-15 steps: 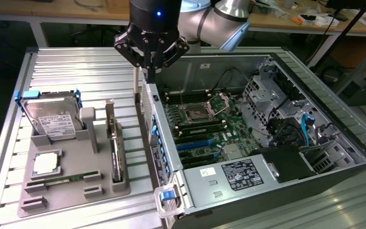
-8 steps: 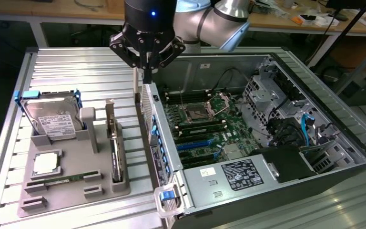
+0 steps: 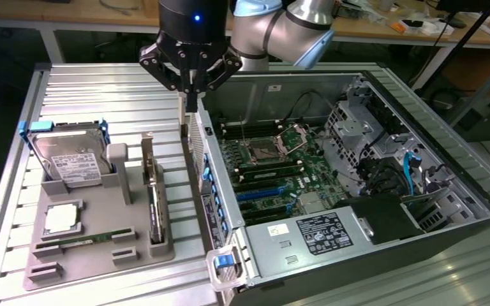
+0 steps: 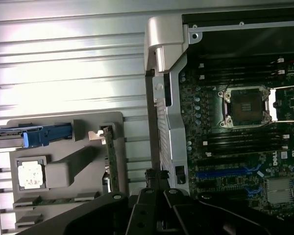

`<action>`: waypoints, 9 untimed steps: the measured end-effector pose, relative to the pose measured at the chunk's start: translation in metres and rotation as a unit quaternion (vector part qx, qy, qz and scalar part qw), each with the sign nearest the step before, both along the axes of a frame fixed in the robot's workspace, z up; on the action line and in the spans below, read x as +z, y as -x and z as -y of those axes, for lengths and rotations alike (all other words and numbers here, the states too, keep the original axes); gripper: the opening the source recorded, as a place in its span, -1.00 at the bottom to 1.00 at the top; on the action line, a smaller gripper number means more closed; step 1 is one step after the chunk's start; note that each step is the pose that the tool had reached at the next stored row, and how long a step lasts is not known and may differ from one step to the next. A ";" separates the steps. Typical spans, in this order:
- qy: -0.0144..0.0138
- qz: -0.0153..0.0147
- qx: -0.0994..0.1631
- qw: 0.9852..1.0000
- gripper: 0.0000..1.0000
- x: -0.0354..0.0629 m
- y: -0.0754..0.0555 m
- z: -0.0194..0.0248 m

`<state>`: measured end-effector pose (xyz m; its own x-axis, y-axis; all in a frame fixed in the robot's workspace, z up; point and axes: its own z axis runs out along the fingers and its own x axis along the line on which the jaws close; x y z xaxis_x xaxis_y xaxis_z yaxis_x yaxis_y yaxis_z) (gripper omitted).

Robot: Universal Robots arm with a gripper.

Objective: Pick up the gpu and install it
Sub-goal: 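Reach for the gpu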

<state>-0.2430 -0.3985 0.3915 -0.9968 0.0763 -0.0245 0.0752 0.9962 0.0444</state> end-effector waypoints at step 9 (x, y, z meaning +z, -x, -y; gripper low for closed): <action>0.000 0.000 0.000 1.000 -0.79 -0.0004 0.009 -0.0002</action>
<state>-0.2518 -0.3983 0.3911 -0.9968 0.0762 -0.0245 0.0751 0.9962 0.0444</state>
